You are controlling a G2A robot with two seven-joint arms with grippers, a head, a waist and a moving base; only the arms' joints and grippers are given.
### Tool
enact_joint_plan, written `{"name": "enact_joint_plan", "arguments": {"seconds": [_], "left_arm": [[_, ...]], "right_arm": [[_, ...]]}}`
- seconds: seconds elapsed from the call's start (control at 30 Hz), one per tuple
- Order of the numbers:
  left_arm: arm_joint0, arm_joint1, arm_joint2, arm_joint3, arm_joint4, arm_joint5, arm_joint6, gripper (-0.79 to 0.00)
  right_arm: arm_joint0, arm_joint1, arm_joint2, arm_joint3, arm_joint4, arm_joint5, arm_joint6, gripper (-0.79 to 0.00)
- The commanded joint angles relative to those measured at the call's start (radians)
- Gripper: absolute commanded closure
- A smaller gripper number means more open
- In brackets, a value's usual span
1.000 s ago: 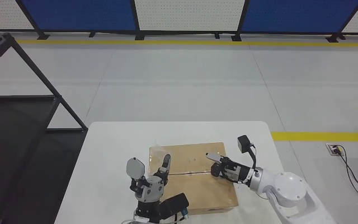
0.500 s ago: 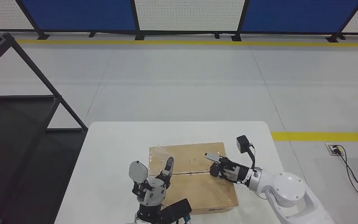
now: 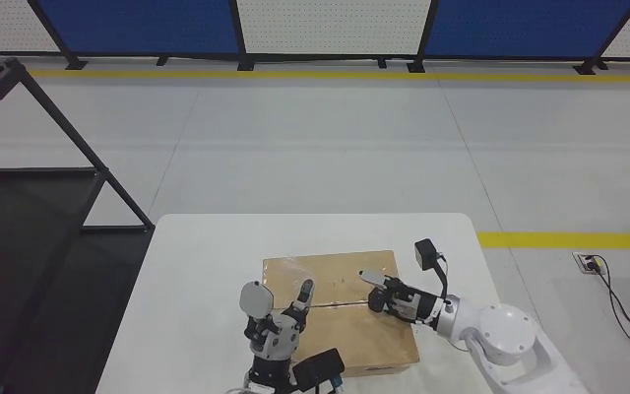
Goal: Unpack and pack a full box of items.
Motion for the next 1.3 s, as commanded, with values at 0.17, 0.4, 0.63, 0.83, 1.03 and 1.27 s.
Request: {"name": "enact_joint_plan", "arguments": {"seconds": [0.17,0.4,0.63,0.83,1.03,1.27], "left_arm": [[0.025,0.004,0.004,0.013,0.023,-0.044,0.002,-0.785],[0.106,0.016,0.0,-0.015,0.067,-0.082,0.027,-0.785],[0.162,0.027,0.01,-0.05,0.111,-0.1,0.062,-0.785],[0.224,0.036,0.014,-0.116,0.047,-0.074,0.11,-0.785],[0.299,0.053,-0.08,-0.209,-0.144,-0.026,0.166,-0.785],[0.349,0.075,-0.281,-0.263,-0.418,-0.121,0.208,-0.785]], "right_arm": [[-0.01,0.001,0.009,-0.003,0.001,-0.003,0.0,-0.785],[-0.011,0.001,0.011,0.005,0.006,-0.011,0.0,-0.785],[-0.006,0.0,0.011,0.016,0.013,-0.021,0.004,-0.785],[-0.009,0.0,0.015,0.019,0.018,-0.03,0.006,-0.785],[-0.008,0.0,0.017,0.012,0.015,-0.029,0.006,-0.785],[-0.009,0.002,0.017,-0.01,-0.012,-0.059,0.02,-0.785]]}}
